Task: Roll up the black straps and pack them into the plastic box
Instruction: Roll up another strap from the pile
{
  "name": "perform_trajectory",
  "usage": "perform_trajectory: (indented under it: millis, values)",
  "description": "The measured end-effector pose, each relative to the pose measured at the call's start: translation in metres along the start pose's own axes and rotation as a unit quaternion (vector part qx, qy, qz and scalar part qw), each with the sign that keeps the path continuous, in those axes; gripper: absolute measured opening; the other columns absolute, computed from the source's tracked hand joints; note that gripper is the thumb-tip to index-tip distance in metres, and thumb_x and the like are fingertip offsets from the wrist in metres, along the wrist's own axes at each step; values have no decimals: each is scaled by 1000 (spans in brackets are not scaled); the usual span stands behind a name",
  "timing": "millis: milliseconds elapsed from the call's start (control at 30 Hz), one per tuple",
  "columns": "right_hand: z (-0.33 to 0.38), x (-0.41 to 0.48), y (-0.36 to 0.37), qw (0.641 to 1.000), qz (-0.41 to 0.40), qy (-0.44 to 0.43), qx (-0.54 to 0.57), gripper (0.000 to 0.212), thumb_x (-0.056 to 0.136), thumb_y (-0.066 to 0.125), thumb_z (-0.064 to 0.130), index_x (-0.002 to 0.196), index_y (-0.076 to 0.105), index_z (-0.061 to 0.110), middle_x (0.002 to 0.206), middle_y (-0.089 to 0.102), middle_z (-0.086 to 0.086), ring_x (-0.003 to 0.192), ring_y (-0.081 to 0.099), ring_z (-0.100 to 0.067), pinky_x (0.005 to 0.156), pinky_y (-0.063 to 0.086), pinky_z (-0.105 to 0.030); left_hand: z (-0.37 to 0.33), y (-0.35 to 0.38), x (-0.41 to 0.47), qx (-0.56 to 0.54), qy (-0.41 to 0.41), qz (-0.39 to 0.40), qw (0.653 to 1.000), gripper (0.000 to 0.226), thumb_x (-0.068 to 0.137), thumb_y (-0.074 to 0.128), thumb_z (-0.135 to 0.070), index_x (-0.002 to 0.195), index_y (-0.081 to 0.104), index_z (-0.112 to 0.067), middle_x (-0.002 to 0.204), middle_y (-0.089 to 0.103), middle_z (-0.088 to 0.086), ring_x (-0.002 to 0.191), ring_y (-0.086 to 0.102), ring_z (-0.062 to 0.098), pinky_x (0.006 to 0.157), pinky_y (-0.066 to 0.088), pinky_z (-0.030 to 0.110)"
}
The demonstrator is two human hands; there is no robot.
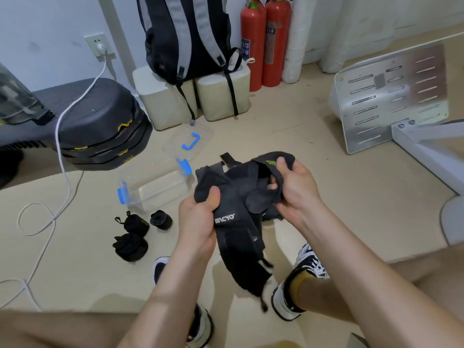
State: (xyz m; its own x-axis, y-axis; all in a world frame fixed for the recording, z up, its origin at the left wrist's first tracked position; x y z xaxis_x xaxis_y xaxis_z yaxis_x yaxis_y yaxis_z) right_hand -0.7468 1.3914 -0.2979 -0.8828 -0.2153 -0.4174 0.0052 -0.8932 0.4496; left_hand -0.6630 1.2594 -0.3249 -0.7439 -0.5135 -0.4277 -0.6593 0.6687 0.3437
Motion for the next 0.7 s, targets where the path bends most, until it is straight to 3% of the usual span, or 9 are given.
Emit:
perform_trajectory:
  millis: [167, 267, 333, 400, 433, 500, 567, 633, 700]
  values:
    - [58, 5, -32, 990, -46, -116, -62, 25, 107, 42, 20, 82, 46, 20, 43, 42, 7, 31, 34, -6, 36, 26, -12, -2, -45, 25, -89, -33, -180, 979, 14, 98, 57, -4, 87, 63, -9, 83, 71, 8, 74, 67, 25, 64, 54, 37]
    - [84, 19, -49, 968, -76, -148, -187, 23, 104, 50, 17, 80, 53, 19, 43, 51, 9, 33, 45, -5, 36, 32, -14, -5, -60, 22, -112, -63, -118, 985, 12, 101, 54, -13, 101, 66, -11, 90, 77, 10, 78, 74, 25, 73, 57, 43]
    - [64, 23, -42, 950, -44, -99, -294, 5, 96, 63, 17, 99, 59, 15, 66, 68, 4, 53, 63, -8, 50, 50, -19, -2, -50, 15, -108, -84, -65, 988, 17, 101, 54, -18, 109, 66, -9, 101, 76, 14, 85, 75, 27, 78, 59, 47]
    - [36, 26, -42, 915, -47, -61, -397, 49, 88, 71, 17, 131, 47, 26, 94, 65, -5, 79, 67, -19, 75, 56, -31, -3, -42, 8, -123, -93, -32, 988, 23, 100, 54, -20, 117, 65, -7, 113, 73, 17, 93, 74, 29, 85, 57, 51]
    - [28, 23, -42, 899, -34, -75, -430, 55, 88, 69, 13, 132, 43, 34, 94, 61, -5, 79, 63, -21, 75, 54, -32, -5, -40, 6, -134, -93, -22, 986, 27, 101, 53, -21, 121, 64, -7, 117, 71, 17, 96, 73, 29, 87, 57, 52]
    - [18, 19, -34, 880, 23, -105, -462, 36, 92, 56, 4, 111, 58, 35, 86, 60, -5, 74, 56, -20, 67, 46, -29, -12, -40, 4, -156, -86, -1, 984, 30, 102, 49, -23, 123, 63, -7, 118, 71, 17, 97, 73, 29, 82, 60, 50]
    - [11, 14, -24, 882, 112, -67, -452, 34, 93, 51, -2, 86, 72, 24, 87, 67, -2, 75, 59, -11, 64, 44, -20, -21, -35, 2, -168, -82, 23, 982, 29, 104, 46, -25, 118, 64, -6, 110, 74, 16, 92, 75, 27, 71, 62, 45]
    - [6, 4, -11, 905, 213, 6, -369, 15, 90, 62, 6, 88, 77, 10, 97, 74, -5, 78, 64, -3, 69, 45, -13, -29, -24, 1, -159, -80, 37, 983, 31, 105, 44, -26, 113, 64, -4, 102, 75, 16, 86, 75, 26, 65, 62, 41]
    - [9, 0, -2, 897, 288, 44, -332, 28, 81, 73, 29, 99, 77, 9, 103, 77, -4, 87, 68, -5, 82, 48, -17, -35, -14, 2, -142, -82, 60, 985, 33, 105, 43, -27, 112, 64, -3, 101, 75, 17, 87, 75, 27, 67, 62, 40]
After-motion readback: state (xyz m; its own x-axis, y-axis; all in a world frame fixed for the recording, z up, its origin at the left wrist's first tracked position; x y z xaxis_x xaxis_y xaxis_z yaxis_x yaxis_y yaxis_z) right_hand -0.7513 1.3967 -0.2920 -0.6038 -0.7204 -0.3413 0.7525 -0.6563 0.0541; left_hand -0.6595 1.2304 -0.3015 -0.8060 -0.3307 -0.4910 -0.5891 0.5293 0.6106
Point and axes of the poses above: each hand's wrist, its own x-axis towards the middle knuckle, its own y-axis out of the palm, z = x × y, the point moved 2 cm from there along x, towards the middle knuckle
